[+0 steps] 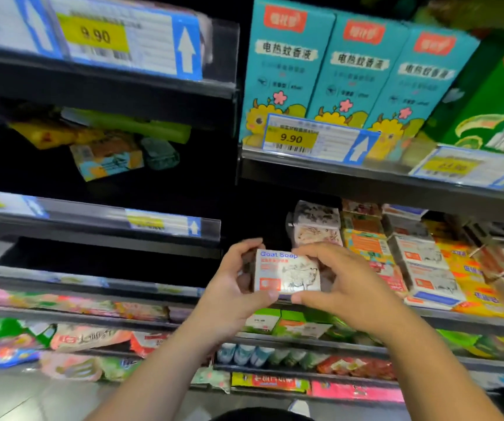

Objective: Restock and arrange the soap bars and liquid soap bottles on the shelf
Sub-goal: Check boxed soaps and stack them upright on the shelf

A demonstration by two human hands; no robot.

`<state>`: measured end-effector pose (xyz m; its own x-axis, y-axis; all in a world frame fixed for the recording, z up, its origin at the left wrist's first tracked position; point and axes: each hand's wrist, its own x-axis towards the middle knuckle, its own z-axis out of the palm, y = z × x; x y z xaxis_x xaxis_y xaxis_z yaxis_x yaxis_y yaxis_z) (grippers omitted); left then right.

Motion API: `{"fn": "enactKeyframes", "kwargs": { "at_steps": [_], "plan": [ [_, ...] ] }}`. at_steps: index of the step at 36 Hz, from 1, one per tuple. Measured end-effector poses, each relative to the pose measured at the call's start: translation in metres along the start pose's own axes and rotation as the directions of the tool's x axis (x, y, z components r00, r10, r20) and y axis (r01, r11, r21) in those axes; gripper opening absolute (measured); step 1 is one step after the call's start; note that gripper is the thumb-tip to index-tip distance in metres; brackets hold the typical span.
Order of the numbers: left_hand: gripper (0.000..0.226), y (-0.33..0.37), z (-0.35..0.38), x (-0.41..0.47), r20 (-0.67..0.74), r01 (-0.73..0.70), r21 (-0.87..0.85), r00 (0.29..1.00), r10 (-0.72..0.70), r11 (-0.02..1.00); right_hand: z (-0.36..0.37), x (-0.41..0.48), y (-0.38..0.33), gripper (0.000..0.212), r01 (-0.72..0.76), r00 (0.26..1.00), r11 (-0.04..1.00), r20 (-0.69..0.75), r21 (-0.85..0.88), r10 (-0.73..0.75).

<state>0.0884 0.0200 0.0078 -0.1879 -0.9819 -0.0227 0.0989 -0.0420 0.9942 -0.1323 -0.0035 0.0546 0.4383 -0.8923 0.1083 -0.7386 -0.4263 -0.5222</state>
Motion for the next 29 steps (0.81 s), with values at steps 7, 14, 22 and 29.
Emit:
{"fn": "enactKeyframes", "kwargs": {
  "at_steps": [7, 14, 22, 29],
  "plan": [
    [0.062, -0.016, -0.012, -0.002, -0.063, -0.06, 0.603, 0.991, 0.122, 0.795, -0.003, 0.024, 0.013, 0.068, -0.043, 0.993, 0.979, -0.112, -0.201, 0.021],
    [0.072, -0.035, -0.013, 0.0, 0.191, -0.164, 0.956, 0.977, -0.09, 0.242, 0.003, 0.073, 0.017, 0.061, -0.194, 0.981, 0.966, -0.008, -0.168, 0.196],
    [0.075, -0.032, -0.009, 0.003, 0.186, -0.181, 0.981, 0.98, -0.066, 0.074, 0.029, 0.121, 0.022, 0.073, -0.107, 0.949, 0.943, 0.251, -0.314, 0.191],
    [0.079, -0.027, -0.001, -0.001, 0.161, -0.16, 0.987, 0.98, -0.114, 0.018, 0.032, 0.138, 0.031, 0.042, -0.085, 0.865, 0.913, 0.426, -0.398, 0.266]
  ]
}}
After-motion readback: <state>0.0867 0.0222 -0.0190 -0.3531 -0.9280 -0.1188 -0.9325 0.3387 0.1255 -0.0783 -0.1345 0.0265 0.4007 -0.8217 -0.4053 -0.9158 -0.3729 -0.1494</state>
